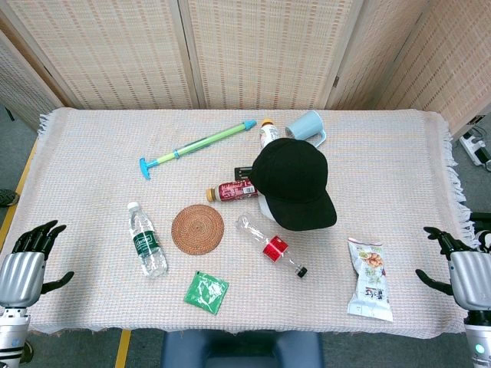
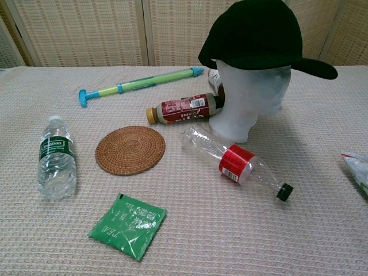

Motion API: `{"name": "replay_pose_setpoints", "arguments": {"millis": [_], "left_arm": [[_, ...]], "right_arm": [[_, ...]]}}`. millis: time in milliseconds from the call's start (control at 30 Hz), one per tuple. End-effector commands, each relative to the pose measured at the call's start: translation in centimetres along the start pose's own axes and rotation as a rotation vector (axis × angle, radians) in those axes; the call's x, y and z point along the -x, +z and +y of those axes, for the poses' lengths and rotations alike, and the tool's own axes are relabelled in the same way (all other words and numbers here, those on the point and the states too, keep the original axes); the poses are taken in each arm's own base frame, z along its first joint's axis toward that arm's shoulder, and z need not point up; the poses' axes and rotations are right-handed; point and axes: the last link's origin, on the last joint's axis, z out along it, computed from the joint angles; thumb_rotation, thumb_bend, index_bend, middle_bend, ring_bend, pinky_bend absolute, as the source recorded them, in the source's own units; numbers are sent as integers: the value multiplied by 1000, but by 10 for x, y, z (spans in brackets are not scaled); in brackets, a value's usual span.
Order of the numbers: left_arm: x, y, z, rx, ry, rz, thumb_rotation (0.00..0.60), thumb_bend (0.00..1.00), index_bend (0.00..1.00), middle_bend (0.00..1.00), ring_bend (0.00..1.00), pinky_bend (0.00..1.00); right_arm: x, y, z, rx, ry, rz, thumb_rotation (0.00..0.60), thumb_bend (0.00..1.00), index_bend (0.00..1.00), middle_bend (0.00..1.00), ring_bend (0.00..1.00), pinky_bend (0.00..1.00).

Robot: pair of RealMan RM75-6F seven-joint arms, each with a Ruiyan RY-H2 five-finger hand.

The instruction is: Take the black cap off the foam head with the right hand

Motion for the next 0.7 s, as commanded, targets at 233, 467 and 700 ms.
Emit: {"name": "replay_pose_setpoints", "arguments": {"millis": [233, 467, 700], "left_arm": [[-1, -2, -1, -2, 4, -6, 600, 87, 197, 166, 170, 205], [-3, -3, -1, -4, 0, -11, 600, 88, 200, 167, 170, 206], [-5, -4, -1, 0, -4, -7, 600, 87, 203, 167, 170, 206]], "right_arm": [[3, -1, -2, -11, 4, -5, 600, 0, 237, 363, 520, 663], [5, 14, -18, -74, 29, 16, 600, 0, 236, 363, 624, 733], [6, 51, -66, -203, 117, 101, 600, 0, 266, 379, 796, 928]]}}
